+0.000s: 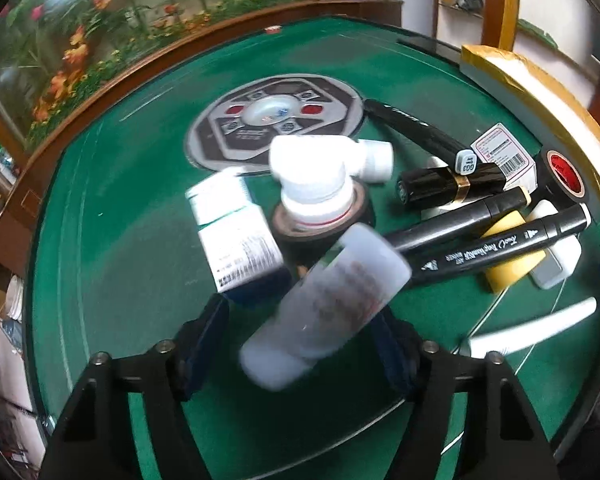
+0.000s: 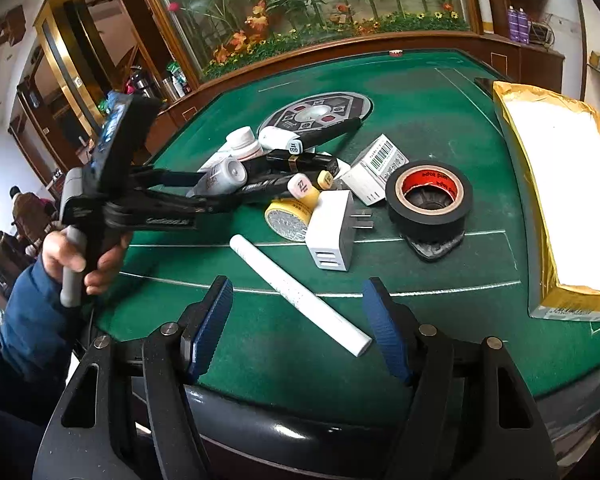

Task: Organize rigid objects
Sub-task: 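Grasp the white pen with the right tool while the left tool grasps the white bottle, then carry pen and bottle into the white tray and open both tools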

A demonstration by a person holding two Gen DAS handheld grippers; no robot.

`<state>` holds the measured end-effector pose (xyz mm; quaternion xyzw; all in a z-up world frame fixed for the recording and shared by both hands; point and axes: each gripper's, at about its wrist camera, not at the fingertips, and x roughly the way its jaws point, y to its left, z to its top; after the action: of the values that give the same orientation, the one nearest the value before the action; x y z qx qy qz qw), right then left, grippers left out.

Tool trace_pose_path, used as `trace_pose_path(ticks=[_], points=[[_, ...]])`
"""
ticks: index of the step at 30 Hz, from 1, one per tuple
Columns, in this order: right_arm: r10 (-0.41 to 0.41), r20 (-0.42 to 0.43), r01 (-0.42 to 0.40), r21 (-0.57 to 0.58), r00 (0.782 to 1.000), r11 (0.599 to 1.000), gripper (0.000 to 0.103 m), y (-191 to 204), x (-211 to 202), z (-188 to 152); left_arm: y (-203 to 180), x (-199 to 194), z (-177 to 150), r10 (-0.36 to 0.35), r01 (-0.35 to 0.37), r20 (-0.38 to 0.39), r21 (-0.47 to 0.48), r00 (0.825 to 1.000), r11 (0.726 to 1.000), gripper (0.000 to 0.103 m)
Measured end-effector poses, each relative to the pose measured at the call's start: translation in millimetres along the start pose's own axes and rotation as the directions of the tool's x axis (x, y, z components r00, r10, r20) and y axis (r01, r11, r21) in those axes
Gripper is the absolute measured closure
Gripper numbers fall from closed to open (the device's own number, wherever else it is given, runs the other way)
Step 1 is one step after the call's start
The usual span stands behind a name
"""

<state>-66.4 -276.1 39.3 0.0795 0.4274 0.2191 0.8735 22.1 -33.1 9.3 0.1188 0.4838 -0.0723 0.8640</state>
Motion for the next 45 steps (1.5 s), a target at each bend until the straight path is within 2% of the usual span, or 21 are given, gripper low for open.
trace_pose_path(ticks=[1, 3, 6, 7, 8, 10, 13, 17, 18, 20, 21, 22, 23, 24, 25, 26, 27, 28, 35, 38, 45], points=[[0.006, 0.000, -0.006, 0.003, 1.000, 1.000, 0.035, 0, -1, 0, 0, -1, 0, -0.020, 0.020, 0.000, -0.015, 1.000, 1.000, 0.049], [0.011, -0.001, -0.011, 0.003, 1.000, 1.000, 0.035, 0, -1, -1, -4, -5, -3, -0.025, 0.025, -0.014, -0.022, 1.000, 0.999, 0.057], [0.028, -0.006, -0.028, -0.016, 1.000, 0.999, 0.044, 1, -1, -1, -12, -15, -16, -0.081, 0.079, -0.038, -0.032, 0.996, 0.996, 0.072], [0.035, -0.013, -0.036, -0.025, 0.999, 0.999, 0.046, 2, 1, -1, -14, -18, -20, -0.090, 0.089, -0.043, -0.036, 0.995, 0.995, 0.073], [0.041, -0.016, -0.042, -0.035, 0.999, 0.999, 0.054, 5, 1, -1, -15, -21, -25, -0.090, 0.088, -0.046, -0.040, 0.995, 0.995, 0.073], [0.049, -0.034, -0.051, -0.064, 0.998, 0.997, 0.061, 9, 4, -2, -14, -23, -29, -0.092, 0.090, -0.047, -0.051, 0.995, 0.995, 0.073], [0.030, -0.068, -0.038, -0.120, 0.997, 0.992, 0.066, 16, 11, 0, -10, -21, -27, -0.100, 0.097, -0.041, -0.073, 0.994, 0.993, 0.073], [-0.017, -0.100, -0.004, -0.209, 0.995, 0.978, 0.067, 17, 18, 10, -5, -11, -13, -0.101, 0.095, -0.061, -0.102, 0.993, 0.990, 0.071], [-0.023, -0.134, -0.008, -0.230, 0.991, 0.973, 0.067, 15, 24, 13, -6, -9, -10, -0.096, 0.090, -0.062, -0.096, 0.993, 0.991, 0.068], [-0.029, -0.164, -0.014, -0.257, 0.986, 0.966, 0.067, 15, 32, 16, -5, -5, -6, -0.084, 0.077, -0.064, -0.104, 0.994, 0.992, 0.053], [-0.032, -0.187, -0.021, -0.274, 0.982, 0.961, 0.067, 15, 38, 17, -2, -1, -3, -0.076, 0.067, -0.069, -0.124, 0.995, 0.990, 0.038], [-0.039, -0.202, -0.022, -0.291, 0.979, 0.956, 0.067, 16, 43, 17, 1, 2, -2, -0.075, 0.064, -0.073, -0.144, 0.994, 0.987, 0.030], [-0.047, -0.215, -0.022, -0.307, 0.975, 0.952, 0.077, 18, 48, 16, 4, 4, -1, -0.087, 0.075, -0.068, -0.166, 0.994, 0.983, 0.030], [-0.051, -0.227, -0.024, -0.315, 0.973, 0.949, 0.080, 20, 51, 15, 4, 5, -1, -0.081, 0.070, -0.057, -0.167, 0.995, 0.983, 0.030], [-0.059, -0.223, -0.017, -0.328, 0.973, 0.945, 0.087, 22, 53, 14, 2, 4, -1, -0.078, 0.070, -0.048, -0.161, 0.996, 0.985, 0.036], [-0.074, -0.220, -0.006, -0.344, 0.973, 0.939, 0.088, 26, 54, 12, 1, 2, -3, -0.082, 0.075, -0.038, -0.159, 0.996, 0.984, 0.041], [-0.079, -0.217, -0.003, -0.353, 0.973, 0.936, 0.089, 31, 55, 11, 0, 0, -4, -0.081, 0.076, -0.025, -0.156, 0.996, 0.985, 0.059], [-0.071, -0.218, -0.010, -0.350, 0.973, 0.937, 0.089, 34, 55, 10, -2, -3, -6, -0.073, 0.069, -0.020, -0.152, 0.997, 0.986, 0.069], [0.065, -0.185, -0.110, -0.243, 0.981, 0.964, 0.089, 36, 44, 10, -1, -18, -26, -0.161, 0.162, 0.020, -0.207, 0.987, 0.965, 0.069], [0.076, -0.176, -0.113, -0.212, 0.981, 0.971, 0.089, 33, 43, 10, -1, -23, -28, -0.188, 0.192, 0.039, -0.223, 0.981, 0.956, 0.069], [0.117, -0.086, -0.127, -0.128, 0.989, 0.984, 0.089, 16, 17, 13, -18, -48, -16, -0.233, 0.249, 0.098, -0.192, 0.967, 0.949, 0.069]])
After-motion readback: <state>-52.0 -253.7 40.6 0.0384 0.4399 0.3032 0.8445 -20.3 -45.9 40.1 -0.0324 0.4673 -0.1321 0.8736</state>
